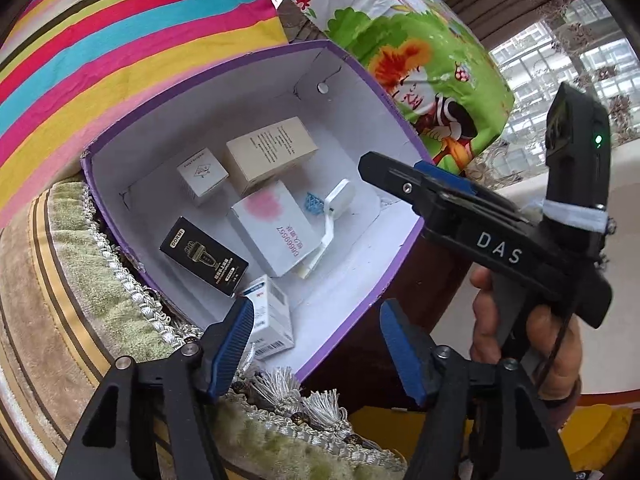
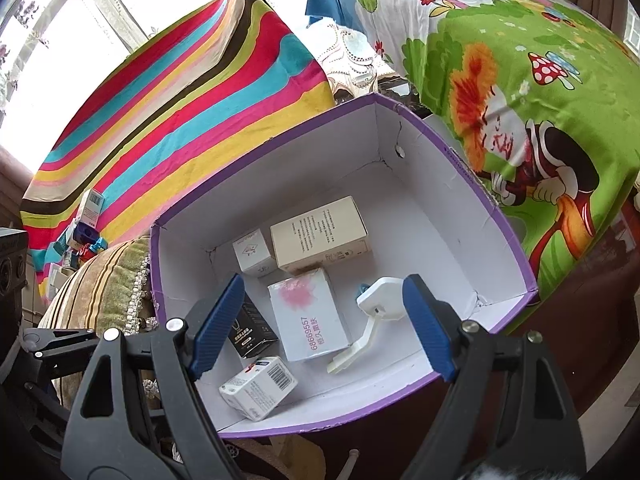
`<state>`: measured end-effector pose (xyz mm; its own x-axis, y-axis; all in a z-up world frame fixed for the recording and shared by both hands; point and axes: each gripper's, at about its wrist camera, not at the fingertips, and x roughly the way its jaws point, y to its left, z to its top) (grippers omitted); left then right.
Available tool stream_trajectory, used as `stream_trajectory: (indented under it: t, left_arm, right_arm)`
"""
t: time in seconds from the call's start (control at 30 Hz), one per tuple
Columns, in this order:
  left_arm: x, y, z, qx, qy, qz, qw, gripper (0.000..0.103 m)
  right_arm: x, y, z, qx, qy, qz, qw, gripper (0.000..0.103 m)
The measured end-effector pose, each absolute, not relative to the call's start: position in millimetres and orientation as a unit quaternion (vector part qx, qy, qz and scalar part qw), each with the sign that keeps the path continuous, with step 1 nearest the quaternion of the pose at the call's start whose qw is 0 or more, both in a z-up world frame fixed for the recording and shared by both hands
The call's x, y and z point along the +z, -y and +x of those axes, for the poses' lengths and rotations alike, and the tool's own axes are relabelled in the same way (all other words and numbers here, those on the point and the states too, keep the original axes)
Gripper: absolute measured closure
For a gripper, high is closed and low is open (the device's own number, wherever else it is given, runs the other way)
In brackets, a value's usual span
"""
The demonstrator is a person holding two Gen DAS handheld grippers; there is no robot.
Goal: Organize rigid objects
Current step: 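Carry the white barcode box into the purple box and open the left tool, then move both open tools back over the pile of boxes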
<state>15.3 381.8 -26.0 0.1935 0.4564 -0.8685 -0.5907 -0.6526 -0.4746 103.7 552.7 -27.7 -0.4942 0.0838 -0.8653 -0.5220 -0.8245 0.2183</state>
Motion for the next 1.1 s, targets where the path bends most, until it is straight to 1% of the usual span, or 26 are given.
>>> stream_trajectory:
  t: [0.17,0.37,0.63,0.9,1.1]
  left_arm:
    - [-16.2,-368.6,6.9,0.630,-0.008,-0.643,0.435,0.036]
    - [-3.6,-337.3,-4.9,0.651,0.033,-0.618,0.440,0.036]
    - [6.8,-279.5,-18.0,0.700,0.071,-0.576,0.415,0.036]
    - [10.7,-211.9,-30.9,0.719,0.131,-0.563,0.386,0.036]
    - [14.0,-152.9,-37.7,0.756,0.148,-0.544,0.332,0.036]
  right_arm:
    - [-26.5,-551.7,104.1,0.834,-0.226,-0.473,0.172,0.019]
    - [-23.8,-544.7,100.9,0.834,-0.226,-0.475,0.163,0.019]
    - [-14.0,-507.9,84.3,0.845,-0.209,-0.479,0.114,0.019]
    - [-2.0,-461.6,60.4,0.853,-0.193,-0.482,0.049,0.019]
    - [-0.9,-425.6,35.7,0.853,-0.167,-0.495,0.008,0.019]
